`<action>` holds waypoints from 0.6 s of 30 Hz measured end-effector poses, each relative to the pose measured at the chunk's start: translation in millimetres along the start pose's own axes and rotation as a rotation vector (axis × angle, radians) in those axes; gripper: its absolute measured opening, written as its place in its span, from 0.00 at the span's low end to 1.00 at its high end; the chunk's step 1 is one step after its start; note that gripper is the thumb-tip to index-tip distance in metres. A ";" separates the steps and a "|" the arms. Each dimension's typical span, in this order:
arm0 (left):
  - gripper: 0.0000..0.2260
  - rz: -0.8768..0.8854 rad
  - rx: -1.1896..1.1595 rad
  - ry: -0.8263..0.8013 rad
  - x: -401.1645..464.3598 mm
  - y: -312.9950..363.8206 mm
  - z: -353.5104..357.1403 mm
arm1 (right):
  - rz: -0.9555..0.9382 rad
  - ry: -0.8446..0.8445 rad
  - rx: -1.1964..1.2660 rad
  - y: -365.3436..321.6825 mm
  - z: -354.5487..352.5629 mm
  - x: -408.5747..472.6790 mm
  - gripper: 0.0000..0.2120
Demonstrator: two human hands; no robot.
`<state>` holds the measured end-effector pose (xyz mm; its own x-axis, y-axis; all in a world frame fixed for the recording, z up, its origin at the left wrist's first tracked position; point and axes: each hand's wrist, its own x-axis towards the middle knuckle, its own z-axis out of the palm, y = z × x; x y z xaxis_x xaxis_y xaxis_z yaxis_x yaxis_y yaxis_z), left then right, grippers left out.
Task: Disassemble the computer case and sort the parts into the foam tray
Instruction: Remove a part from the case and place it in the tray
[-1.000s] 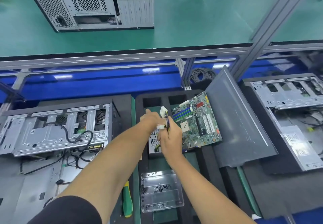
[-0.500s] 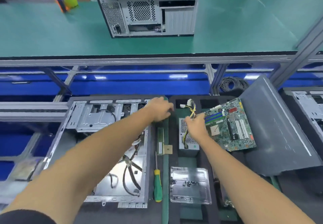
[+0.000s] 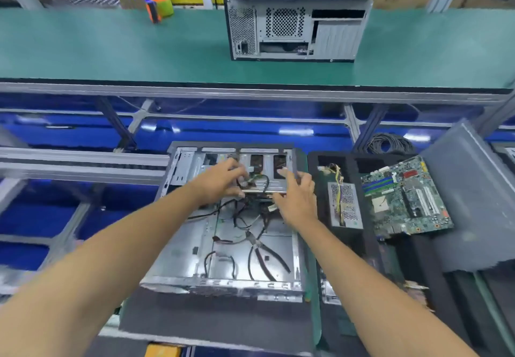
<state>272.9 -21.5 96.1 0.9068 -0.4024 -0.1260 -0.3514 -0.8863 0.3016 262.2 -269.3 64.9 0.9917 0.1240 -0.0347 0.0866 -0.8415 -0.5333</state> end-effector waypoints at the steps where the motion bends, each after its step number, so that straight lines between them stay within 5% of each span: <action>1: 0.18 -0.011 -0.024 0.017 -2.2 0.7 1.5 | 0.009 0.002 -0.022 -1.4 4.3 -5.1 0.27; 8: 0.08 0.039 0.087 0.194 -8.7 11.0 4.6 | 0.029 0.085 -0.104 -8.5 6.9 -17.0 0.24; 13: 0.04 0.174 0.137 0.119 -11.9 5.3 -1.7 | 0.024 0.097 -0.159 -10.1 6.8 -18.2 0.22; 18: 0.16 0.296 0.403 0.103 -18.8 3.2 2.2 | 0.038 0.101 -0.154 -10.2 9.5 -15.0 0.20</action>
<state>254.1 -17.3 97.3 0.7659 -0.6429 0.0097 -0.6402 -0.7640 -0.0806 245.5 -257.6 62.9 0.9984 0.0438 0.0369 0.0549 -0.9161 -0.3973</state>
